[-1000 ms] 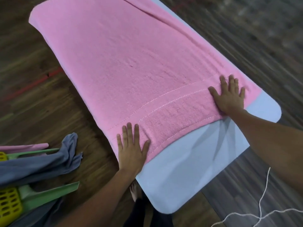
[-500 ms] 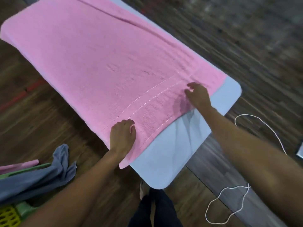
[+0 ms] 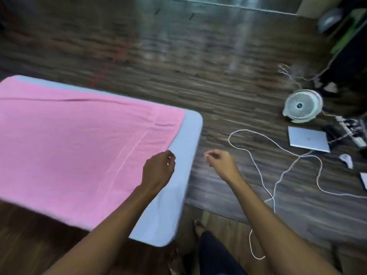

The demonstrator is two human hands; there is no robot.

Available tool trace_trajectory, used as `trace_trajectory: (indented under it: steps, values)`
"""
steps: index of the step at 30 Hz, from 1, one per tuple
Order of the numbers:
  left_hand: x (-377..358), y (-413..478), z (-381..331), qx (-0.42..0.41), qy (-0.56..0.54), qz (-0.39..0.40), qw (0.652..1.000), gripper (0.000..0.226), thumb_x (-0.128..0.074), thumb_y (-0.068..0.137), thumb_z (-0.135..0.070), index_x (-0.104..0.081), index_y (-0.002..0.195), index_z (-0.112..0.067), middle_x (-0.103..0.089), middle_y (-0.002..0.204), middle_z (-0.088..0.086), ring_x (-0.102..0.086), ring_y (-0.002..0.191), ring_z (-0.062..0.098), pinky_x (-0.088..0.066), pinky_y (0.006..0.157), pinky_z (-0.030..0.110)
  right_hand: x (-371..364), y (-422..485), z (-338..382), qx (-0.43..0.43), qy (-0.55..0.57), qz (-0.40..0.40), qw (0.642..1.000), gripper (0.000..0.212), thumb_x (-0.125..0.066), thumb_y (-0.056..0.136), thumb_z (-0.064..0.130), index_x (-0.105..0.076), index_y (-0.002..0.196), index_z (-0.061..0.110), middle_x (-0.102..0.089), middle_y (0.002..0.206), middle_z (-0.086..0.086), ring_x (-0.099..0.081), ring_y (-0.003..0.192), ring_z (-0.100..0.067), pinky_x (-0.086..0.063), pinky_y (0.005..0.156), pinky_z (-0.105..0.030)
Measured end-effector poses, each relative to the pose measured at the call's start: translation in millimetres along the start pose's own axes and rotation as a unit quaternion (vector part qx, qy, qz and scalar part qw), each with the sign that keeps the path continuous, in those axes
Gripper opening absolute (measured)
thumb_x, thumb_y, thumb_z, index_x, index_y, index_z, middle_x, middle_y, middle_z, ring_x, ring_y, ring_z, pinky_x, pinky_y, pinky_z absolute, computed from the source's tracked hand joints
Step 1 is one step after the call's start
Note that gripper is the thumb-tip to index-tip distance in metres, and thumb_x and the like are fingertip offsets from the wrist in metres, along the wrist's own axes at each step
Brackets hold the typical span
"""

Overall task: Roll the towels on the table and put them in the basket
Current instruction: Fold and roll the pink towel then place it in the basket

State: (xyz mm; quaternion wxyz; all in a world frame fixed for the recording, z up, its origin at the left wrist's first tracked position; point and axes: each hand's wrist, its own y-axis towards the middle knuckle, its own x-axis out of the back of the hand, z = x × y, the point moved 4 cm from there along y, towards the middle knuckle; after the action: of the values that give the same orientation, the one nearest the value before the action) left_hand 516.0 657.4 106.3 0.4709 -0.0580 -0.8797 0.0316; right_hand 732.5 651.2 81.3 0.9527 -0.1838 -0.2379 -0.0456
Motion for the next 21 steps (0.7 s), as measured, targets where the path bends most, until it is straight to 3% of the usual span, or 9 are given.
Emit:
trace_trajectory:
  steps: [3, 6, 11, 13, 16, 21]
  values:
    - [-23.0, 27.1, -50.2, -0.033, 0.006, 0.031, 0.999, 0.019, -0.049, 0.092, -0.022, -0.066, 0.1, -0.023, -0.069, 0.089, -0.006, -0.062, 0.085, 0.021, -0.046, 0.071, 0.033, 50.5, 12.5, -24.2, -0.022, 0.03, -0.042, 0.998, 0.014, -0.063, 0.086, 0.021, -0.068, 0.077, 0.031, -0.072, 0.08, 0.007, -0.068, 0.078, -0.016, -0.049, 0.072, -0.029]
    - [-52.1, 65.8, -102.0, -0.073, 0.014, 0.044, 0.996, 0.018, -0.049, 0.091, -0.024, -0.067, 0.096, -0.022, -0.07, 0.087, -0.004, -0.063, 0.086, 0.024, -0.048, 0.07, 0.033, 104.1, 34.5, -43.7, -0.038, 0.061, -0.075, 0.995, 0.011, -0.064, 0.085, 0.022, -0.069, 0.08, 0.03, -0.072, 0.079, 0.004, -0.07, 0.077, -0.017, -0.052, 0.08, -0.034]
    - [-104.2, 147.2, -195.8, -0.133, 0.027, 0.05, 0.989, 0.015, -0.053, 0.091, -0.027, -0.067, 0.094, -0.022, -0.072, 0.09, -0.002, -0.064, 0.09, 0.026, -0.048, 0.069, 0.034, 193.8, 101.1, -70.5, -0.049, 0.095, -0.121, 0.987, 0.01, -0.064, 0.083, 0.023, -0.069, 0.077, 0.029, -0.073, 0.077, 0.001, -0.071, 0.078, -0.022, -0.055, 0.084, -0.043]
    - [-118.1, 176.4, -229.1, -0.138, 0.028, 0.058, 0.988, 0.016, -0.053, 0.092, -0.028, -0.067, 0.095, -0.023, -0.071, 0.089, -0.003, -0.064, 0.09, 0.025, -0.05, 0.071, 0.036, 226.9, 132.8, -79.2, -0.052, 0.104, -0.137, 0.984, 0.008, -0.062, 0.075, 0.033, -0.07, 0.074, 0.031, -0.074, 0.075, -0.001, -0.071, 0.078, -0.022, -0.054, 0.085, -0.048]
    - [-129.9, 216.0, -264.3, -0.131, 0.002, 0.061, 0.989, 0.016, -0.054, 0.092, -0.027, -0.068, 0.096, -0.023, -0.07, 0.088, -0.005, -0.064, 0.088, 0.022, -0.052, 0.073, 0.038, 265.5, 177.7, -79.2, -0.065, 0.108, -0.123, 0.984, 0.015, -0.058, 0.068, 0.039, -0.071, 0.072, 0.032, -0.074, 0.075, 0.001, -0.071, 0.078, -0.021, -0.055, 0.085, -0.049]
    - [-135.5, 277.8, -288.1, -0.095, -0.01, 0.061, 0.994, 0.016, -0.054, 0.091, -0.026, -0.069, 0.098, -0.023, -0.07, 0.087, -0.005, -0.064, 0.088, 0.022, -0.052, 0.075, 0.038, 293.4, 251.4, -60.2, -0.069, 0.103, -0.079, 0.989, 0.013, -0.062, 0.082, 0.022, -0.071, 0.075, 0.027, -0.073, 0.076, -0.004, -0.069, 0.074, -0.021, -0.055, 0.085, -0.05]
